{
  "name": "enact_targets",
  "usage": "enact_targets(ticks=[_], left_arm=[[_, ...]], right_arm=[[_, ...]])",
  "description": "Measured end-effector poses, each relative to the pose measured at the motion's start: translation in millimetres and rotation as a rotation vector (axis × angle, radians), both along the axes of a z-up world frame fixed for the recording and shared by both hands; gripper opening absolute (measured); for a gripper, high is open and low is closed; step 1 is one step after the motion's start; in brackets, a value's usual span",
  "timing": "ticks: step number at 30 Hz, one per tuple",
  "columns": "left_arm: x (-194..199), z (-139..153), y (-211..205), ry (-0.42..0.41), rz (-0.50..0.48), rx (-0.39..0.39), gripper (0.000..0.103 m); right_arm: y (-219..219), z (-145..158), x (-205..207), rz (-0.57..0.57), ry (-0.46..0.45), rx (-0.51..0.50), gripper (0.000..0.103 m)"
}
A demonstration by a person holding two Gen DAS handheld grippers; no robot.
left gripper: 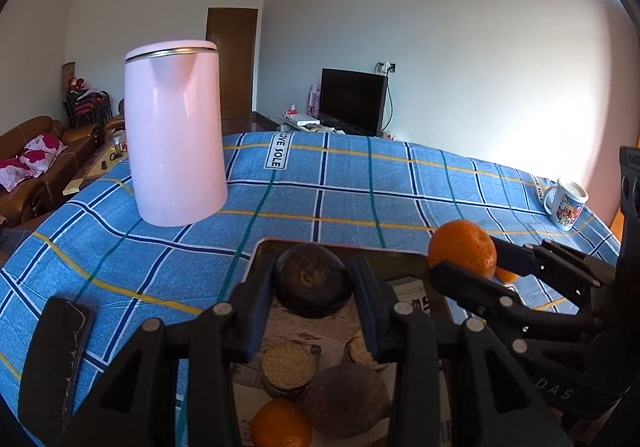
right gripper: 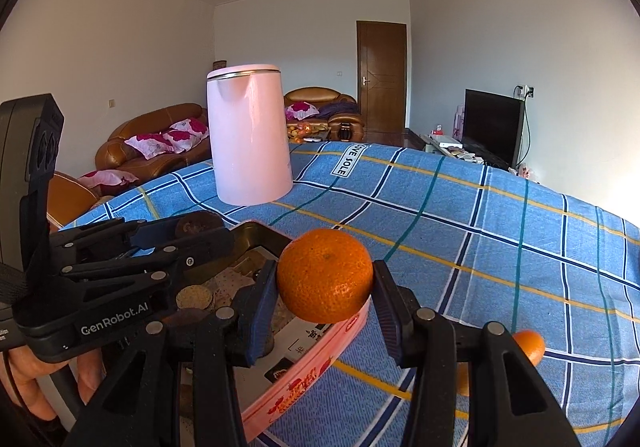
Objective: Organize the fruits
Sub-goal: 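Open both tools to drop the dark fruit and orange into the tin, then grasp a small yellow fruit with the left tool while the right tool grasps an orange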
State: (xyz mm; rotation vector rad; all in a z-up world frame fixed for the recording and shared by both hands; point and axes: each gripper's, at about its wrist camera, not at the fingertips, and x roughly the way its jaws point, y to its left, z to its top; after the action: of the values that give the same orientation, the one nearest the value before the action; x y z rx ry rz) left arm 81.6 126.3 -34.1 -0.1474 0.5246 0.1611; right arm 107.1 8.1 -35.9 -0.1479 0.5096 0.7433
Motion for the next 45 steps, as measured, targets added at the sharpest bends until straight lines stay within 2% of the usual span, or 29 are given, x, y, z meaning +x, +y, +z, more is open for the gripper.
enact_targets(ticks=[14, 27, 30, 31, 35, 40, 43, 45], left_arm=[[9, -5, 12, 0.094, -0.004, 0.03, 0.04], [12, -7, 10, 0.126, 0.002, 0.051, 0.042], [11, -5, 10, 0.12, 0.005, 0.048, 0.042], [10, -3, 9, 0.115, 0.009, 0.047, 0.046], [-1, 7, 2, 0.055, 0.007, 0.037, 0.074], [-4, 19, -31, 0.013, -0.06, 0.047, 0.075], [1, 21, -58, 0.003, -0.124, 0.051, 0.076], [8, 20, -76, 0.011, -0.152, 0.061, 0.076]], right_arm=[[32, -20, 15, 0.023, 0.067, -0.08, 0.049], [35, -24, 20, 0.031, 0.116, -0.093, 0.049], [33, -23, 18, 0.041, 0.118, -0.085, 0.054], [31, -22, 17, 0.036, 0.115, -0.08, 0.057], [11, -12, 10, 0.025, 0.096, -0.048, 0.065], [-44, 3, 17, -0.065, 0.065, -0.066, 0.065], [-91, 7, 36, -0.195, 0.065, -0.076, 0.065], [-120, 3, 54, -0.285, 0.098, -0.066, 0.065]])
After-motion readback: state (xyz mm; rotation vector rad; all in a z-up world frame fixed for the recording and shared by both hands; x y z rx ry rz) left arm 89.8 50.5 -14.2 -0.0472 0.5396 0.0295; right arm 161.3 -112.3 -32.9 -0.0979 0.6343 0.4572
